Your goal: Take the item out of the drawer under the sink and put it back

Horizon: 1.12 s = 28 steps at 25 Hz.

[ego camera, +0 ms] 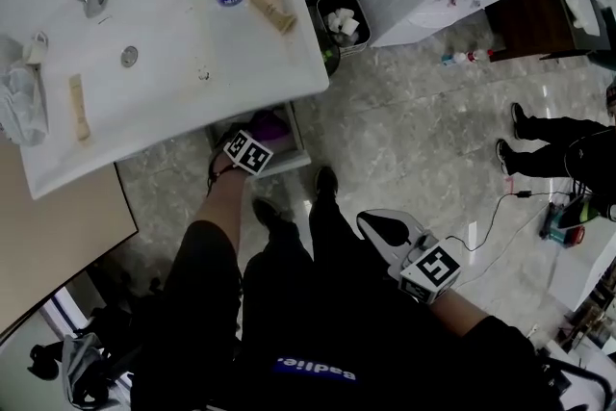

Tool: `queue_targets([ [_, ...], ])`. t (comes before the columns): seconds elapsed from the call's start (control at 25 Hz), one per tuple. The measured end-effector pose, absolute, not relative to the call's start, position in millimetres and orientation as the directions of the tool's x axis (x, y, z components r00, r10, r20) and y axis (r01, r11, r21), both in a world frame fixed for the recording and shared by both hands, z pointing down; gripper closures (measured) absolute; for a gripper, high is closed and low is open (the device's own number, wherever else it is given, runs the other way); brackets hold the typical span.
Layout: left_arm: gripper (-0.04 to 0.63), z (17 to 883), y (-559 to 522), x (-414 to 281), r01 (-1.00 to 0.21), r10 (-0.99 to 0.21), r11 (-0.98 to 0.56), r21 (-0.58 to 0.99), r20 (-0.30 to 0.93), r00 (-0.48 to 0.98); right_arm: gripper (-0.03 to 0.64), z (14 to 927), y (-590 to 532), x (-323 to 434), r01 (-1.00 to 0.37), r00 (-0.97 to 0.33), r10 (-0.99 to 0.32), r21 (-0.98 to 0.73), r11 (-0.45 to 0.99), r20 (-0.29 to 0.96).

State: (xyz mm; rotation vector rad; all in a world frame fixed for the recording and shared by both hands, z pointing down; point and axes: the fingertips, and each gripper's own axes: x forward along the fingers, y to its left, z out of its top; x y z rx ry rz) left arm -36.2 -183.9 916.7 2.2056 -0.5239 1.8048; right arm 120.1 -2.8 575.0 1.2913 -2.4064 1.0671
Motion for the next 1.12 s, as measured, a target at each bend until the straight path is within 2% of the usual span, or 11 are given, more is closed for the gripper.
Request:
queue_targets([
  [0.24,0.462,865.4,-182.1,-36.8,-0.485,-0.181,-0.874,-0.037,0.95,0.254,0.615,555.6,-3.9,108.2,-0.776,-0.61,-0.659,-0.501,0.384,0.439],
  [0.52,0.462,806.7,-149.9,-51.1,-0.497,-0.209,-0.867,-0.026,0.925,0.317,0.615,525.5,-5.3,94.3,-0.768,-0.622,-0.678,-0.476,0.429,0.391],
  [0.68,0.462,767.1,-126.7,-57.9,-0.537,-0.209,-0.842,0.039,0.896,0.391,0.615,509.0,-16.9,81.1,-0.758,-0.634,-0.687,-0.463,0.459,0.355],
  [0.88,0.463,708.2,-93.7,-55.5,-0.574,-0.233,-0.81,0.118,0.834,0.501,0.615,494.9,-24.6,66.3,-0.746,-0.654,-0.672,-0.447,0.494,0.347],
  [1.12,0.471,624.3,-66.1,-48.5,-0.586,-0.292,-0.779,0.223,0.698,0.654,0.615,482.9,-26.6,42.6,-0.731,-0.678,-0.649,-0.415,0.542,0.345],
])
